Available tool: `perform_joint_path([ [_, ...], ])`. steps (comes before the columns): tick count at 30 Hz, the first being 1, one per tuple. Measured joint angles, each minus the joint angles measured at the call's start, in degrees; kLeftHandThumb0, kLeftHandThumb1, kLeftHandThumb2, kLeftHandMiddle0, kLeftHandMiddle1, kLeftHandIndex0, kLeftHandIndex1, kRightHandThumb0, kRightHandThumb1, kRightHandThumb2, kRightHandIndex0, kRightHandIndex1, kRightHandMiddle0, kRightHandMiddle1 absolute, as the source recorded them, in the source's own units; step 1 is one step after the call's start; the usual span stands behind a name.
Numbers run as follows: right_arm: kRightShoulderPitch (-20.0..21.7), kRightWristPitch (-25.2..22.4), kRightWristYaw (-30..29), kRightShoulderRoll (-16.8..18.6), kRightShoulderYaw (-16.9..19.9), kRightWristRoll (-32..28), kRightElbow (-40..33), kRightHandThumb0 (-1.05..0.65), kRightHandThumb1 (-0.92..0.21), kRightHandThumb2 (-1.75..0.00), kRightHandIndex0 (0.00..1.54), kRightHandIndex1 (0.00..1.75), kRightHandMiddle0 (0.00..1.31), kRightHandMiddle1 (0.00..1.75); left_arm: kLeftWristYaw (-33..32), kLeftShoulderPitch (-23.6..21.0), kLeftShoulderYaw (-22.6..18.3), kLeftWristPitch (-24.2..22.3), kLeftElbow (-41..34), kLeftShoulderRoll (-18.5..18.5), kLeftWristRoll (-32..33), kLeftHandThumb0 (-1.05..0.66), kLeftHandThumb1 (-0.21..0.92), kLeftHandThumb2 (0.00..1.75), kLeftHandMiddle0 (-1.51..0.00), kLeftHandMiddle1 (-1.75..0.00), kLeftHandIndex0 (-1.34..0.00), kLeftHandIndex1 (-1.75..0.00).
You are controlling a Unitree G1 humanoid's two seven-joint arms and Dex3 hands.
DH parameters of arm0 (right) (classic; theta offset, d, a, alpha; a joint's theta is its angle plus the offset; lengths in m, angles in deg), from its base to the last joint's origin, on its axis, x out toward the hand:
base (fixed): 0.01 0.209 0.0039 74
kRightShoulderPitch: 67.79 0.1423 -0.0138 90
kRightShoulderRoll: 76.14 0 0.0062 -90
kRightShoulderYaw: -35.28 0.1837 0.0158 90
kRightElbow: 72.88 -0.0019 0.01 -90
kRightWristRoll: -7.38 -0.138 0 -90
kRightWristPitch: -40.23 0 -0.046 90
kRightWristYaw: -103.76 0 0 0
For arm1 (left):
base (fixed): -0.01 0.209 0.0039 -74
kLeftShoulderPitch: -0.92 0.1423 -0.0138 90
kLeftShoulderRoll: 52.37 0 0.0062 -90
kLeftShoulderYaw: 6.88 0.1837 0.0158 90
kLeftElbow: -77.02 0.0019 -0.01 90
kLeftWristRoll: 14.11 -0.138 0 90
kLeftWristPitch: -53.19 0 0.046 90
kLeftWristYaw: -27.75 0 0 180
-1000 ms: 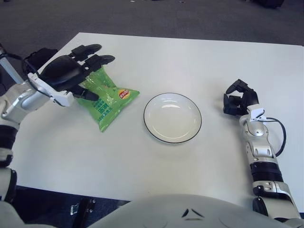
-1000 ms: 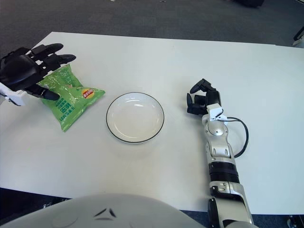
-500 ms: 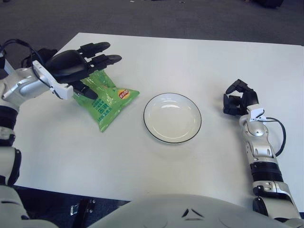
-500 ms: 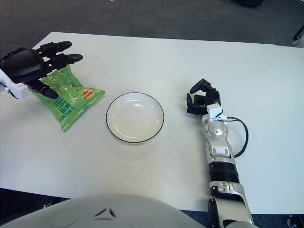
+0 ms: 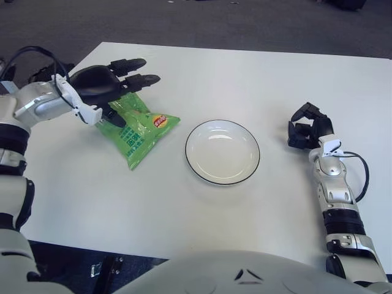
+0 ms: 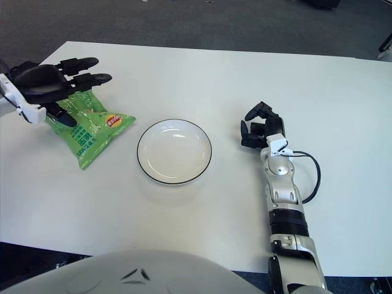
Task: Put the snack into the plate.
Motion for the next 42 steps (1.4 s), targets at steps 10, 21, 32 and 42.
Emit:
perform_joint_path([
  [10, -0.1, -0.1, 0.0, 0.1, 0.0, 0.0, -0.3, -0.48, -0.31, -1.33, 1.35, 1.75, 0.62, 1.75, -1.4, -4.8, 6.7, 1.9, 5.2, 0.3, -6.9, -1.05, 0.92, 0.3, 0.0, 0.0, 0.0, 0.0],
  [21, -0.4, -0.7, 0.0, 0.1, 0.0, 0.0, -1.0, -0.49, -0.31, -1.33, 1.35, 1.75, 0.62, 1.75, 3.5, -9.5, 11.8, 4.6, 10.5, 1.3, -7.5, -1.03, 0.87, 0.25, 0.0, 0.0, 0.0, 0.0],
  [32, -0.9, -1.4, 0.0, 0.2, 0.0, 0.0, -1.9, -0.49, -0.3, -1.33, 1.35, 1.75, 0.62, 1.75, 11.9, -9.0, 15.0, -0.3, 12.8, 4.3, -5.4, -0.88, 0.6, 0.52, -0.02, 0.0, 0.0, -0.02],
  [42, -1.2, -2.4, 0.0, 0.4, 0.0, 0.0, -2.8, -0.49, -0.3, -1.33, 1.34, 1.75, 0.63, 1.75, 19.2, -9.0, 16.2, -4.4, 12.4, 4.7, -1.7, -0.71, 0.43, 0.77, -0.06, -0.59, 0.0, -0.14],
])
